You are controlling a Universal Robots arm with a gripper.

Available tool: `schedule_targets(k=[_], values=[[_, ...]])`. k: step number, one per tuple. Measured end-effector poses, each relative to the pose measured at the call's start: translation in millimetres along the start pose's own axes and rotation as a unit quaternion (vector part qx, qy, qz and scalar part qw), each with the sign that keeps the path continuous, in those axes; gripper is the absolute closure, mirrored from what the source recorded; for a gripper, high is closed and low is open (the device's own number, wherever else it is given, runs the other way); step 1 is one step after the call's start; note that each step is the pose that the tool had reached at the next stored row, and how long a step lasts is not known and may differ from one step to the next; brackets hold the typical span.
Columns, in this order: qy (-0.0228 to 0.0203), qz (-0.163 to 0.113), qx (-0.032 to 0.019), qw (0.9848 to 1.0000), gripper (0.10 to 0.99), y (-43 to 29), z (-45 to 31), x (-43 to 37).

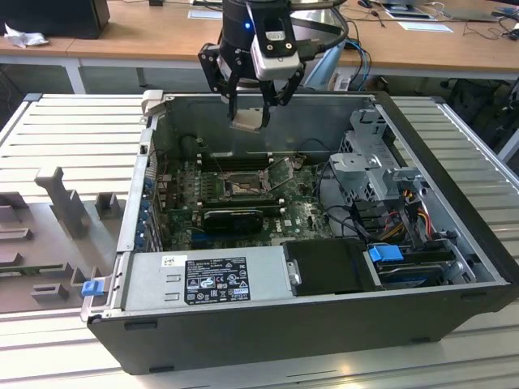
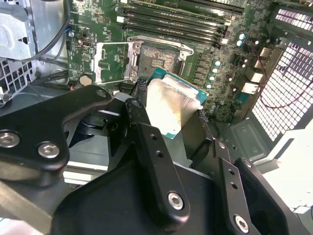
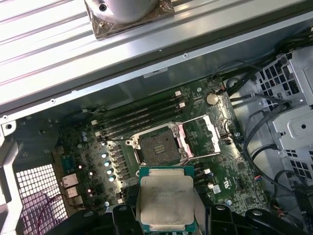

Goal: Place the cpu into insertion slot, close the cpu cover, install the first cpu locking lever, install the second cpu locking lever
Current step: 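Place the cpu into insertion slot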

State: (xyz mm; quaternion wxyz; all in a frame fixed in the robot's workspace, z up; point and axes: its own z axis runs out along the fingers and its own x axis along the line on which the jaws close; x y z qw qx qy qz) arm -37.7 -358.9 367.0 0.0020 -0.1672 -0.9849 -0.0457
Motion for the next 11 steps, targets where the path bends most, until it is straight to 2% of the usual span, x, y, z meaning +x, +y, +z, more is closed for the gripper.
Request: schedule_targets(k=[11], values=[[-0.0002,0.003,0.0000,1.0000,0.561,-0.2,2.3,0.0]])
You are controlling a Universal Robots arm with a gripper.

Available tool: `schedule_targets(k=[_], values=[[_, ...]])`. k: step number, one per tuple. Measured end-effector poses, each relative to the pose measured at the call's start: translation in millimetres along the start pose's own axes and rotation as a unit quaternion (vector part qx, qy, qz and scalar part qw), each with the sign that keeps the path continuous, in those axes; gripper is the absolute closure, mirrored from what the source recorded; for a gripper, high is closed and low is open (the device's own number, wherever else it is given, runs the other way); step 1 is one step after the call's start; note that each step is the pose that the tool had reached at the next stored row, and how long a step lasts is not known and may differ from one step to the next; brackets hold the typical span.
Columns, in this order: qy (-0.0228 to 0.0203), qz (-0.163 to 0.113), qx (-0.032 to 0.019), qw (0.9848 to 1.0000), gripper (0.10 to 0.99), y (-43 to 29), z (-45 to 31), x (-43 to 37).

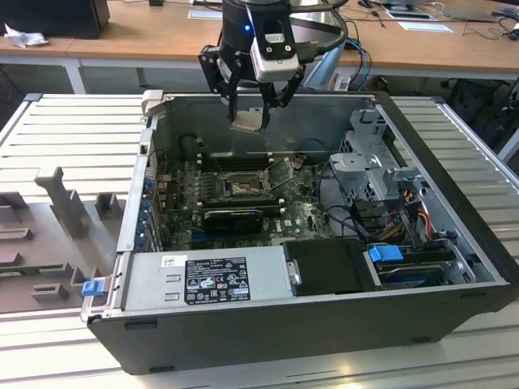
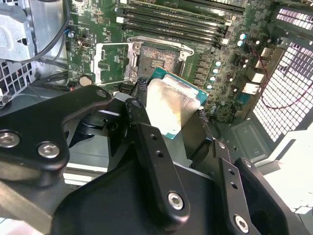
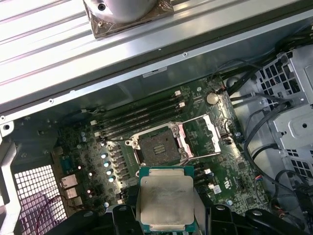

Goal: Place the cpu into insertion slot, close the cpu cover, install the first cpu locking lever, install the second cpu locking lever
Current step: 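Place the cpu into insertion slot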

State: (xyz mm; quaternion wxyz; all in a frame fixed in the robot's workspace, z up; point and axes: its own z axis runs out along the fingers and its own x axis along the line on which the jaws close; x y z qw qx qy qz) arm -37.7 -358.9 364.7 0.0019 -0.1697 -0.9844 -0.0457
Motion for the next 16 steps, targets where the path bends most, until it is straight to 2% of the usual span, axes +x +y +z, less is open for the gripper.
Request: schedule_targets(k=[16], values=[[-0.0008,0.009,-0.0002,1.0000,0.561,-0.2,2.6,0.0]])
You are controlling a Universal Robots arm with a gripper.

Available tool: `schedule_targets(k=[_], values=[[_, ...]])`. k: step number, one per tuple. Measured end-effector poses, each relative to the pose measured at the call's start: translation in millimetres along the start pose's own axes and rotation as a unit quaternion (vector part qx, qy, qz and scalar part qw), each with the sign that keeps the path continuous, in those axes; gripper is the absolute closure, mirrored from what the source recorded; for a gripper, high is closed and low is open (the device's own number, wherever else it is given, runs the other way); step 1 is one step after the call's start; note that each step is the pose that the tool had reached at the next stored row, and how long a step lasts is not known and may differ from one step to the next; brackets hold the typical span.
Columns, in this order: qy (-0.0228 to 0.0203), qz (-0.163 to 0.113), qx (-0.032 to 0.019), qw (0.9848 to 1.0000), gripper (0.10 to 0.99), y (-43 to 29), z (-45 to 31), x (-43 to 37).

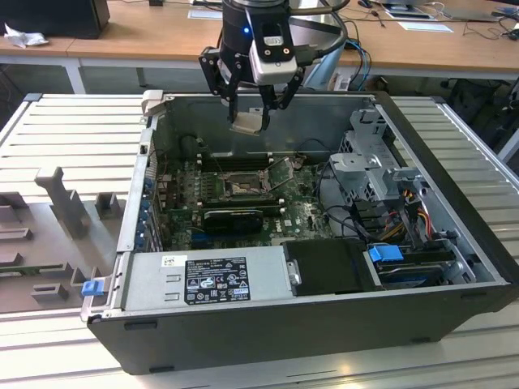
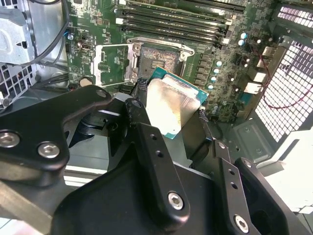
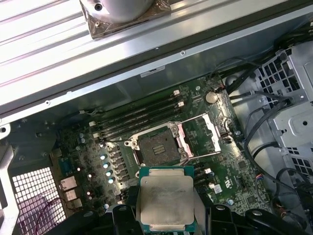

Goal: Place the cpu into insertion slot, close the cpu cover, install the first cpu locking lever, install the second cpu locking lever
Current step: 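Place the cpu into insertion slot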

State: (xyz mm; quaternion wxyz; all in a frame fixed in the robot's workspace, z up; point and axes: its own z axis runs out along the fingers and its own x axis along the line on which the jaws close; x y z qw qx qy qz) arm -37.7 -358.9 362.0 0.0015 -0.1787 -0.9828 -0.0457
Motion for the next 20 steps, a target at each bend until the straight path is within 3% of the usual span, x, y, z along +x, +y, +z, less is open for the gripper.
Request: schedule_targets(k=[20], values=[[-0.0042,0.048,-0.0006,0.9988,0.561,-0.3,3.0,-0.1]])
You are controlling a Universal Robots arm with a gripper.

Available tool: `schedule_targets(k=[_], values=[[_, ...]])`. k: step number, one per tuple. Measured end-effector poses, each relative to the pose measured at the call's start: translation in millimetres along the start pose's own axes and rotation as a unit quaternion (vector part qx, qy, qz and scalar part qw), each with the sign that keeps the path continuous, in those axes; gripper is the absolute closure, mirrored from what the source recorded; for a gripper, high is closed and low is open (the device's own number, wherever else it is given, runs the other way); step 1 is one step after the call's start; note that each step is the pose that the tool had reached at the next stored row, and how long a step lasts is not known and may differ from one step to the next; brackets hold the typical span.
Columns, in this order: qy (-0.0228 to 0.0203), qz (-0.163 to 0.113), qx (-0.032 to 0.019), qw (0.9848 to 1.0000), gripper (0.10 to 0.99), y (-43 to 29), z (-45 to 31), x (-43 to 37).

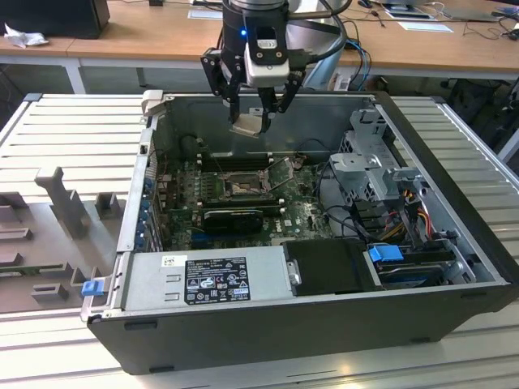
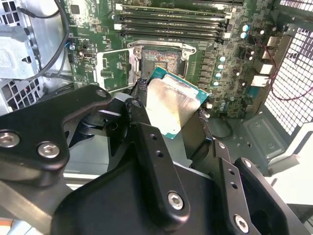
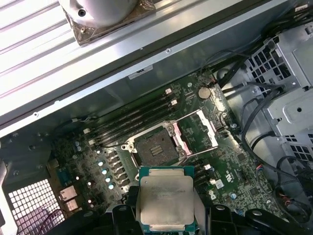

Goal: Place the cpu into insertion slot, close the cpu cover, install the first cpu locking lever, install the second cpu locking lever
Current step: 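Place the cpu into insertion slot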

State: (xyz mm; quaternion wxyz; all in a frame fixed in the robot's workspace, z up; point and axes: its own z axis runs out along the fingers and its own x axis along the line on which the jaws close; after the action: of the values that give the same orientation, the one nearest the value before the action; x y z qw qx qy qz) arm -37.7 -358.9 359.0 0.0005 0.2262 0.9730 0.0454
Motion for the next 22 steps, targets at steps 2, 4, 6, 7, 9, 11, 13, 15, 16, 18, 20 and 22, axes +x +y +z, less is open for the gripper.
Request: schedule_targets(k=[2,4,6,7,9,11,13,15,16,18,20,22], values=[[-0.0003,0.003,-0.0001,1.0000,0.561,0.0,0.2,0.0],[-0.0005,0.006,-0.0001,1.0000,0.561,-0.1,0.4,0.0],[-0.0007,0.009,-0.0001,1.0000,0.561,-0.1,0.5,0.0],[-0.0008,0.010,-0.0002,1.0000,0.561,-0.1,0.5,0.0],[-0.0011,0.012,-0.0002,0.9999,0.561,-0.1,0.7,0.0],[-0.0012,0.014,-0.0003,0.9999,0.561,-0.1,0.8,0.0],[-0.0014,0.016,-0.0003,0.9999,0.561,-0.1,1.0,0.0],[-0.0016,0.018,-0.0003,0.9998,0.561,-0.1,1.1,0.0],[-0.0017,0.019,-0.0004,0.9998,0.561,-0.1,1.2,0.0],[-0.0020,0.022,-0.0004,0.9997,0.561,-0.1,1.4,0.0],[-0.0022,0.025,-0.0005,0.9997,0.561,-0.2,1.5,0.0],[-0.0024,0.027,-0.0005,0.9996,0.561,-0.2,1.6,0.0]])
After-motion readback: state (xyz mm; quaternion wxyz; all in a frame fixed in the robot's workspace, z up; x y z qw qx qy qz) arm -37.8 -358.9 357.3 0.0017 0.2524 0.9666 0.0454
